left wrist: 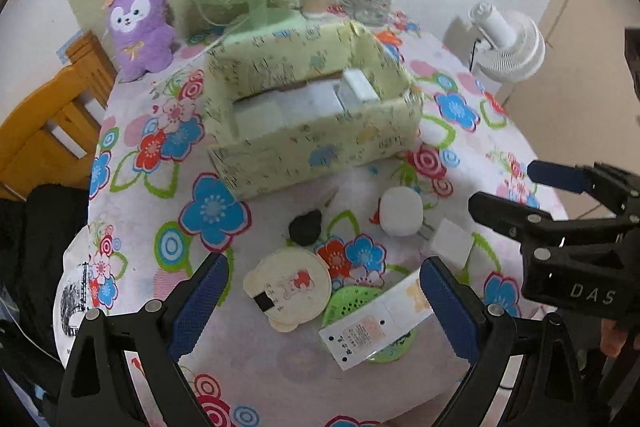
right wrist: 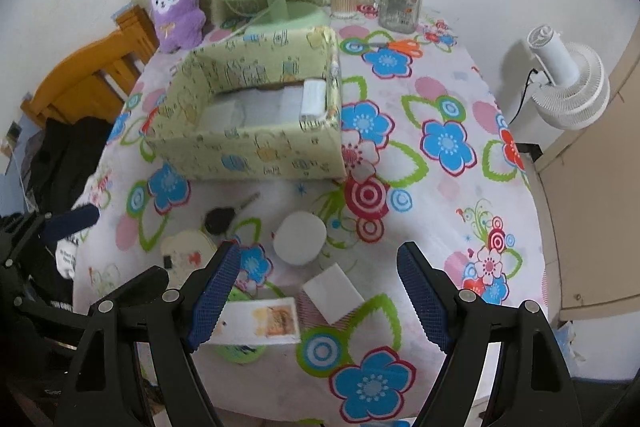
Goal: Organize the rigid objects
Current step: 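Move both open grippers back toward the remaining white items, then grasp the labeled white remote box with the left gripper while the right gripper grasps the white cube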
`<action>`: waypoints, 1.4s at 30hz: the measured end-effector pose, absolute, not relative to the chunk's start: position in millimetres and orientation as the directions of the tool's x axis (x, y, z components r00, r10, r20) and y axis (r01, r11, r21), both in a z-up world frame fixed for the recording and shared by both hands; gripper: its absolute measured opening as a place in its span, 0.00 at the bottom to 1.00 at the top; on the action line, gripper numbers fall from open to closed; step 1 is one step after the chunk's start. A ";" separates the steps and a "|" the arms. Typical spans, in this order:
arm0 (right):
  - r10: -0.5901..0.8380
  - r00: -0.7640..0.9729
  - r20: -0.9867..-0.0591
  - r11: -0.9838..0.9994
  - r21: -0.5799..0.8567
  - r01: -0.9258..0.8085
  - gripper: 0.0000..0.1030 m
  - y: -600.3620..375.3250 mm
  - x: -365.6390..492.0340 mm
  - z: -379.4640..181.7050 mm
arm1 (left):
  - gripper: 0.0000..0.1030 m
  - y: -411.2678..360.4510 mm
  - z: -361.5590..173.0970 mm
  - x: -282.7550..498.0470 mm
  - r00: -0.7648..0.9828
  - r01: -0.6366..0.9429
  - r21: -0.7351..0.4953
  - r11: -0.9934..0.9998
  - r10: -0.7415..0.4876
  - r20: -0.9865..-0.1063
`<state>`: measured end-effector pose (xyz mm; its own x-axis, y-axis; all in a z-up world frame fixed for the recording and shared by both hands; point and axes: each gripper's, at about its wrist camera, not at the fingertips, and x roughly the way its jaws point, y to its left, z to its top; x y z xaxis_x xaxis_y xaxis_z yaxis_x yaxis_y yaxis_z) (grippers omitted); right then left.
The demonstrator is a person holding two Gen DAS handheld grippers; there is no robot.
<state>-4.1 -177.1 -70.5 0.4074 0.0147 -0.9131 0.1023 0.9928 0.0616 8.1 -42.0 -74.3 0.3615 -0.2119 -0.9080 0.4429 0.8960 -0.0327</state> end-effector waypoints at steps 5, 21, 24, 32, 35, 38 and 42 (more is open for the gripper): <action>0.029 0.387 -0.922 0.994 0.068 0.088 0.80 -181.9 -13.1 -88.8 | 0.95 -48.3 -91.3 1.8 0.326 0.454 -0.043 0.890 -0.211 -0.921; 0.039 0.302 -0.953 0.994 0.069 0.089 0.80 -192.6 -34.2 -136.9 | 0.95 -68.0 -138.0 -20.9 0.222 0.546 -0.060 0.836 -0.212 -0.952; 0.042 0.289 -0.956 0.993 0.072 0.093 0.80 -193.7 -35.9 -143.5 | 0.95 -70.5 -143.7 -24.5 0.202 0.567 -0.064 0.821 -0.214 -0.956; 0.053 0.238 -0.970 0.991 0.081 0.108 0.80 -193.4 -43.1 -162.3 | 0.95 -75.7 -160.2 -25.7 0.184 0.587 -0.030 0.809 -0.170 -0.968; 0.052 0.230 -0.972 0.990 0.081 0.118 0.80 -194.7 -44.8 -167.3 | 0.95 -78.7 -165.9 -25.4 0.186 0.589 -0.013 0.808 -0.151 -0.971; 0.050 0.225 -0.973 0.988 0.082 0.133 0.80 -196.9 -45.4 -169.6 | 0.93 -81.3 -168.6 -24.3 0.190 0.582 -0.011 0.813 -0.150 -0.970; 0.046 0.228 -0.973 0.986 0.081 0.146 0.80 -199.8 -44.4 -169.8 | 0.77 -91.7 -173.0 -23.8 0.181 0.587 -0.017 0.809 -0.151 -0.972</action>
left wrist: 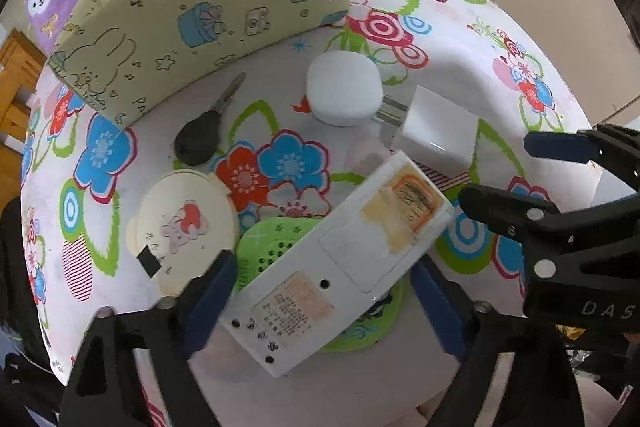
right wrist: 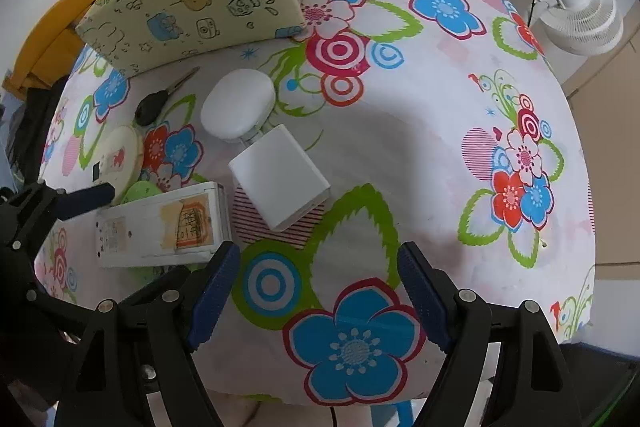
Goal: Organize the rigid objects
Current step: 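Grasp the labeled white remote box with the left gripper while the right gripper grasps the white cube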
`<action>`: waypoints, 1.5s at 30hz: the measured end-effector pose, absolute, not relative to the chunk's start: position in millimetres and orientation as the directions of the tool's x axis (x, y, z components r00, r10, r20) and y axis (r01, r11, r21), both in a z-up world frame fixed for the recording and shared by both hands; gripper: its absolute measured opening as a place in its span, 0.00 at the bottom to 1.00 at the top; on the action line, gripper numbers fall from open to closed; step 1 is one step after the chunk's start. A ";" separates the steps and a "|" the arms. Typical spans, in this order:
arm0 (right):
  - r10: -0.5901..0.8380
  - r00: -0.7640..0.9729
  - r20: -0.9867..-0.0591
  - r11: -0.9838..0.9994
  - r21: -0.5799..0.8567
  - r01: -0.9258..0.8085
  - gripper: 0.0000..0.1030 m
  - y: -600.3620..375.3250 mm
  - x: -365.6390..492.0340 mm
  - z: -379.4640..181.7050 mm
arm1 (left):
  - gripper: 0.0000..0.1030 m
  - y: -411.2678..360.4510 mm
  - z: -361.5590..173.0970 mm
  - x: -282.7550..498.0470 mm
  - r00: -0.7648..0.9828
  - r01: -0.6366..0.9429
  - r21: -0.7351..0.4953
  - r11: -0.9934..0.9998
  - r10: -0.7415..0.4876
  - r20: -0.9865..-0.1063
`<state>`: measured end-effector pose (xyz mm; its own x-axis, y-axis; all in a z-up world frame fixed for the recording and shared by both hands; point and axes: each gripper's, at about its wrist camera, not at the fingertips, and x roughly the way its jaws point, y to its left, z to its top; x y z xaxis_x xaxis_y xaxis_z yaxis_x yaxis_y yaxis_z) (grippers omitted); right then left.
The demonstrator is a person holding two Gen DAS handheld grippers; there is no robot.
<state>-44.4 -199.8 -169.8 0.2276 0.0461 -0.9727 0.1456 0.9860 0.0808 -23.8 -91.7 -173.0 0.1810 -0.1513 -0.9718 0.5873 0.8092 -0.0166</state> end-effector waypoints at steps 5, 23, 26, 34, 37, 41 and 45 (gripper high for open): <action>0.045 0.232 -0.972 0.985 0.081 0.150 0.80 -202.0 -39.4 -169.9 | 0.60 -97.7 -170.2 -23.5 0.180 0.587 -0.024 0.809 -0.159 -0.971; 0.058 0.234 -0.970 0.991 0.085 0.106 0.80 -192.2 5.4 -184.2 | 0.44 -105.5 -169.8 2.3 0.194 0.512 -0.041 0.858 -0.161 -0.968; 0.074 0.234 -0.969 0.990 0.099 0.096 0.74 -190.3 16.0 -187.3 | 0.44 -107.0 -170.4 4.5 0.194 0.502 -0.041 0.864 -0.159 -0.968; 0.071 0.237 -0.969 0.994 0.088 0.060 0.47 -177.8 27.6 -187.7 | 0.44 -103.4 -167.0 6.8 0.204 0.475 -0.042 0.879 -0.156 -0.966; 0.086 0.235 -0.968 0.990 0.109 0.085 0.46 -182.5 25.6 -186.9 | 0.44 -100.8 -165.1 4.6 0.201 0.467 -0.044 0.883 -0.155 -0.967; 0.092 0.242 -0.966 0.989 0.118 0.094 0.46 -184.1 12.6 -181.8 | 0.44 -96.7 -158.3 0.6 0.207 0.460 -0.053 0.886 -0.165 -0.964; 0.092 0.252 -0.963 0.987 0.122 0.105 0.46 -185.4 7.4 -168.9 | 0.44 -94.1 -146.8 -1.9 0.234 0.458 -0.036 0.888 -0.160 -0.959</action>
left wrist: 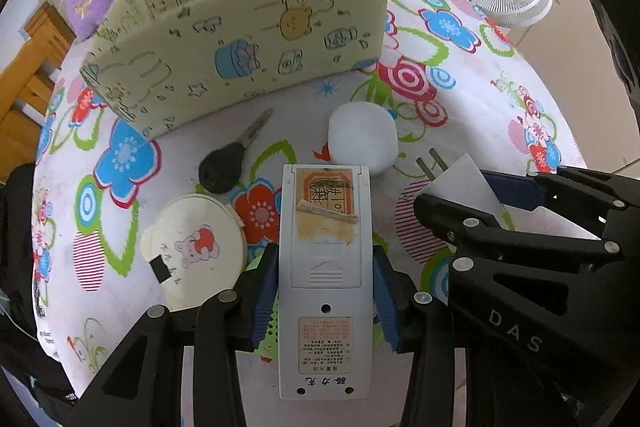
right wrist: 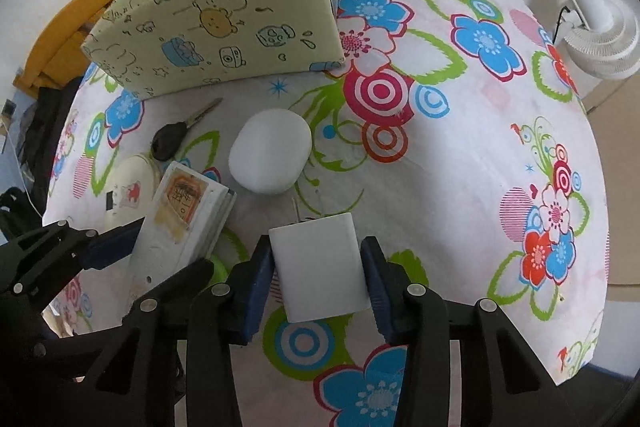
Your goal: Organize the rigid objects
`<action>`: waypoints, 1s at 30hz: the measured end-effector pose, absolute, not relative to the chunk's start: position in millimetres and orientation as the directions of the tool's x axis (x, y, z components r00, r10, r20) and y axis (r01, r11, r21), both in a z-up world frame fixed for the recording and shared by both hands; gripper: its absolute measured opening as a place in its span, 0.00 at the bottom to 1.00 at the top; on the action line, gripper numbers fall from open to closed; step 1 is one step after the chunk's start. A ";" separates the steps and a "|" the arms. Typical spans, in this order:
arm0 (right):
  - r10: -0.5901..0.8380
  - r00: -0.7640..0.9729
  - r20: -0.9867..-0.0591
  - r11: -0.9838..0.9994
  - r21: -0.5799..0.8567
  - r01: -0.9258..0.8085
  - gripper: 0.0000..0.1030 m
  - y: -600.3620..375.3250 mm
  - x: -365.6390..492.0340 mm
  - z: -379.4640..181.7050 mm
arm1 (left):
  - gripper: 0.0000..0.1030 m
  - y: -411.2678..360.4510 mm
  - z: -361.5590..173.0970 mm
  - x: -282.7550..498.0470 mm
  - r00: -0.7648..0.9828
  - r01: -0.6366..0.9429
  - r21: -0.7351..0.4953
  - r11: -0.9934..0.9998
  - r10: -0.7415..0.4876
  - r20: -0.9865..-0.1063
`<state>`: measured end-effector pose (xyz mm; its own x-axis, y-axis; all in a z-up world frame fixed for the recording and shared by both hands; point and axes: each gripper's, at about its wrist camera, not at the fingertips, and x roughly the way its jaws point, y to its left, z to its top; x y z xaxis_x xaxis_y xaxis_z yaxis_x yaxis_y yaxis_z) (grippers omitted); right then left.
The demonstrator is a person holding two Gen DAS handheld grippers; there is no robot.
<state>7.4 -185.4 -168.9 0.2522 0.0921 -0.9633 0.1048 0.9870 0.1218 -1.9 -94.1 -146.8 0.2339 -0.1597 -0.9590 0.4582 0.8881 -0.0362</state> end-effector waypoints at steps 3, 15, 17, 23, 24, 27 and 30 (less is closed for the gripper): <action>0.097 0.262 -0.960 0.986 0.129 0.109 0.45 -185.5 4.2 -158.4 | 0.44 -90.9 -137.8 -5.0 0.250 0.456 -0.027 0.889 -0.157 -0.955; 0.085 0.320 -0.943 0.987 0.125 0.106 0.45 -180.9 -9.7 -111.7 | 0.44 -85.9 -98.8 -6.0 0.301 0.443 -0.013 0.897 -0.162 -0.940; 0.085 0.331 -0.940 0.986 0.126 0.107 0.45 -178.4 -10.5 -105.4 | 0.44 -84.5 -94.1 -5.9 0.306 0.441 -0.021 0.897 -0.172 -0.936; 0.079 0.362 -0.929 0.987 0.124 0.102 0.45 -173.8 -13.5 -86.2 | 0.44 -78.4 -76.7 -8.5 0.320 0.440 -0.036 0.897 -0.194 -0.927; 0.076 0.367 -0.927 0.988 0.121 0.100 0.45 -172.5 -13.9 -83.0 | 0.44 -76.9 -73.1 -9.2 0.325 0.441 -0.035 0.897 -0.196 -0.925; 0.070 0.383 -0.921 0.989 0.115 0.095 0.45 -166.5 -16.0 -73.6 | 0.44 -73.7 -66.4 -11.1 0.333 0.442 -0.027 0.897 -0.192 -0.923; 0.068 0.394 -0.916 0.989 0.113 0.092 0.45 -161.5 -17.0 -67.0 | 0.44 -68.4 -59.3 -12.3 0.345 0.442 -0.018 0.897 -0.189 -0.919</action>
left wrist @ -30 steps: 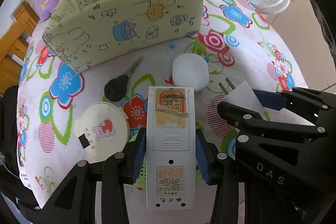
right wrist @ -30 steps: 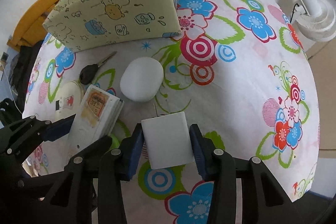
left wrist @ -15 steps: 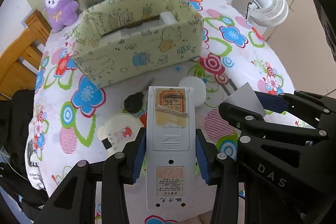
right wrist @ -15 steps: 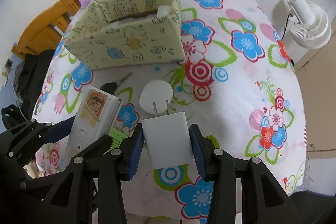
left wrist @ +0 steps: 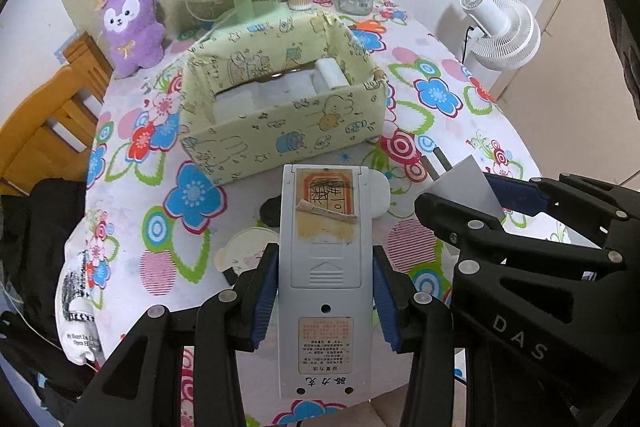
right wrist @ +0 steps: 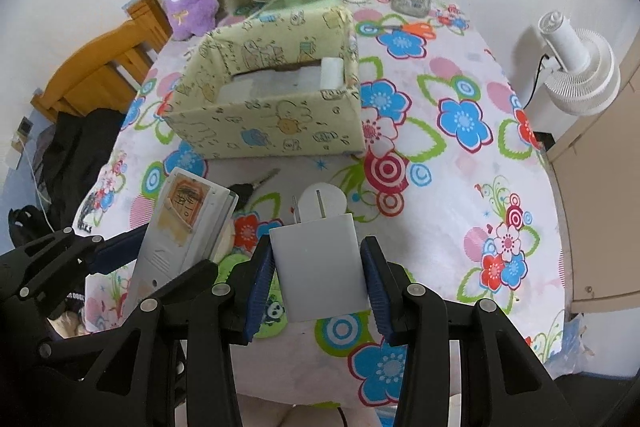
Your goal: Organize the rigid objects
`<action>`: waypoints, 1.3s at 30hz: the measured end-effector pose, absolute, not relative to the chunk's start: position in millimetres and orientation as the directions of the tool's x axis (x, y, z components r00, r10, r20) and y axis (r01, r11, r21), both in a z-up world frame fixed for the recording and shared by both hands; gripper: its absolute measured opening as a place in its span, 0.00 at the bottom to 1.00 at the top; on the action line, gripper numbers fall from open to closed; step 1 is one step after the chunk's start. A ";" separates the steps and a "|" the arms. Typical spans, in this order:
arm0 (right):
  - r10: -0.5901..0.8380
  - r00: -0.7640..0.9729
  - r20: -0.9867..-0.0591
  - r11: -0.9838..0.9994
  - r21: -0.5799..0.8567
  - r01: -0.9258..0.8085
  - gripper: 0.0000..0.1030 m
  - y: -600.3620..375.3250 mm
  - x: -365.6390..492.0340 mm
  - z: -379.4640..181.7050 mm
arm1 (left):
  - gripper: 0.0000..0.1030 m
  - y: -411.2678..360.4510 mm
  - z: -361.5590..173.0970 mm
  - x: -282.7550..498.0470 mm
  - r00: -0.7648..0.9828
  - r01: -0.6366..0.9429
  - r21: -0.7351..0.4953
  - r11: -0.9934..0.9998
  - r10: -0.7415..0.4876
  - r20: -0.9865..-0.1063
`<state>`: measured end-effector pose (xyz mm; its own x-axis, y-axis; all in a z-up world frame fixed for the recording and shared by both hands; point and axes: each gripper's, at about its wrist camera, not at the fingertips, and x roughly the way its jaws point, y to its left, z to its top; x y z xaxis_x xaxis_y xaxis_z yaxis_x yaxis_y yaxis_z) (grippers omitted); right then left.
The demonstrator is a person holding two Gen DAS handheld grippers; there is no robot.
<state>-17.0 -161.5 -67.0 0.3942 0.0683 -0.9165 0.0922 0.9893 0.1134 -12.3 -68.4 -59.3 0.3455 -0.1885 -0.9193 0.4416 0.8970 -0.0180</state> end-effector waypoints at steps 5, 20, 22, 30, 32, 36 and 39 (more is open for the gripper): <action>0.062 0.418 -0.906 0.990 0.110 0.091 0.45 -152.0 -15.9 -53.9 | 0.44 -61.3 -48.8 -10.1 0.367 0.441 -0.009 0.898 -0.189 -0.911; 0.012 0.449 -0.893 0.990 0.075 0.123 0.45 -122.3 -1.4 -35.1 | 0.44 -33.4 -35.4 6.4 0.386 0.467 -0.021 0.884 -0.225 -0.895; 0.005 0.451 -0.893 0.990 0.069 0.126 0.45 -117.9 1.1 -34.3 | 0.44 -29.1 -35.2 9.5 0.385 0.471 -0.026 0.882 -0.232 -0.893; -0.005 0.454 -0.891 0.992 0.054 0.118 0.45 -104.3 12.2 -28.3 | 0.44 -19.3 -32.3 19.1 0.384 0.470 -0.031 0.882 -0.236 -0.893; -0.007 0.456 -0.890 0.992 0.052 0.117 0.45 -103.0 15.4 -26.6 | 0.44 -18.2 -31.2 23.0 0.386 0.465 -0.034 0.884 -0.237 -0.891; -0.009 0.457 -0.889 0.993 0.044 0.105 0.45 -101.8 24.7 -25.0 | 0.44 -17.8 -31.3 29.4 0.387 0.457 -0.038 0.889 -0.237 -0.891; -0.004 0.458 -0.889 0.995 0.044 0.094 0.45 -103.8 31.7 -25.0 | 0.44 -20.9 -31.9 35.5 0.389 0.449 -0.040 0.893 -0.235 -0.891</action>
